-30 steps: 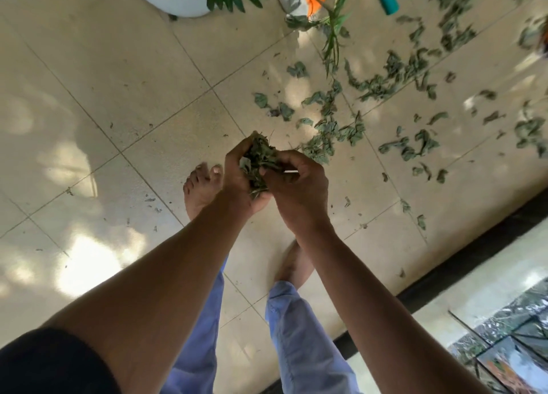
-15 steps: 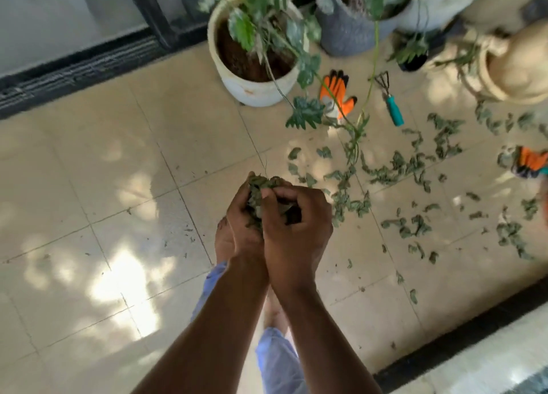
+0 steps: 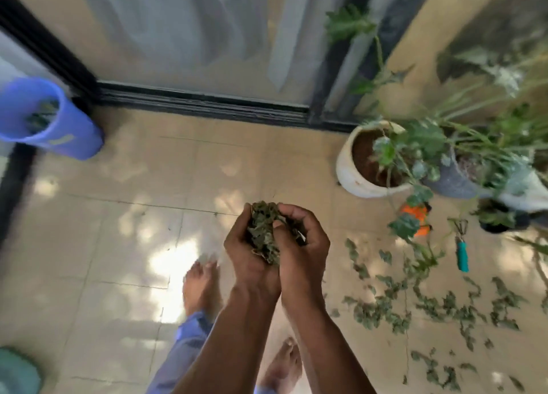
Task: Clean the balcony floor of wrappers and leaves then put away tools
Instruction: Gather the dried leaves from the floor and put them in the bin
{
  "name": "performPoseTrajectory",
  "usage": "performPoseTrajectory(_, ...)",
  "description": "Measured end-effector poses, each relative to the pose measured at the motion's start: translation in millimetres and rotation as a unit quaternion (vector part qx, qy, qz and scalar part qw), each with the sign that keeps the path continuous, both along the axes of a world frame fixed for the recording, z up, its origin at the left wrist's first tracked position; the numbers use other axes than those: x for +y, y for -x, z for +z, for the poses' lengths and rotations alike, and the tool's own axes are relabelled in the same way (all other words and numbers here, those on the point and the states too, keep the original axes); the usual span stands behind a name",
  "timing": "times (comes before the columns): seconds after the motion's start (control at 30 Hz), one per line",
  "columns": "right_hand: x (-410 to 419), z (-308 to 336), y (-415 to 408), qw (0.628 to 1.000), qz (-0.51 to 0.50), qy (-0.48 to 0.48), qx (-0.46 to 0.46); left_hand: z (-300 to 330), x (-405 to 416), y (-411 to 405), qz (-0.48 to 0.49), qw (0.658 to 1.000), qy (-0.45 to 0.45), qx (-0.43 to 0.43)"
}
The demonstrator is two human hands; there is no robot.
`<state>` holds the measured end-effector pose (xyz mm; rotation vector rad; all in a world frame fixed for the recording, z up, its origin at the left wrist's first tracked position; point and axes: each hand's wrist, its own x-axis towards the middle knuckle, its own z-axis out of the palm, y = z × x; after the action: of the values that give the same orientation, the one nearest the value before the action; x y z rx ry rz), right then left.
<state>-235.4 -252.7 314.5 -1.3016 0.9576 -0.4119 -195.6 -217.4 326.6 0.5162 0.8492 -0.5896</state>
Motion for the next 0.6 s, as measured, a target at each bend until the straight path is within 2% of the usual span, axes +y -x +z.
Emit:
performPoseTrajectory(0.07,28,-1,-29,0.997,0.028,-0.060,-0.027,-1,33,-27,0.056,0.998,0.004,0.011)
performPoseTrajectory(0.23,110,-16,-115,0.977,0.093,-0.180,-0.060,-32,127,-100,0.176,0.984,0.002,-0.022)
performPoseTrajectory(0.4,202,-31,-206,0.951,0.134,-0.276,-0.031,-73,224,-180,0.246,0.968,0.025,-0.043)
performPoseTrajectory(0.47,239,-31,-245,0.933,0.187,-0.306,0.008,-94,258,-217,0.230,0.973,0.023,0.004)
performPoseTrajectory(0.5,256,-35,-267,0.924,0.201,-0.323,0.026,-104,276,-236,0.236,0.969,0.065,-0.012)
performPoseTrajectory(0.53,273,-42,-290,0.918,0.196,-0.345,0.030,-105,296,-252,0.251,0.966,0.063,-0.023)
performPoseTrajectory(0.6,306,-65,-338,0.906,0.158,-0.393,0.019,-108,336,-286,0.268,0.962,-0.028,-0.042)
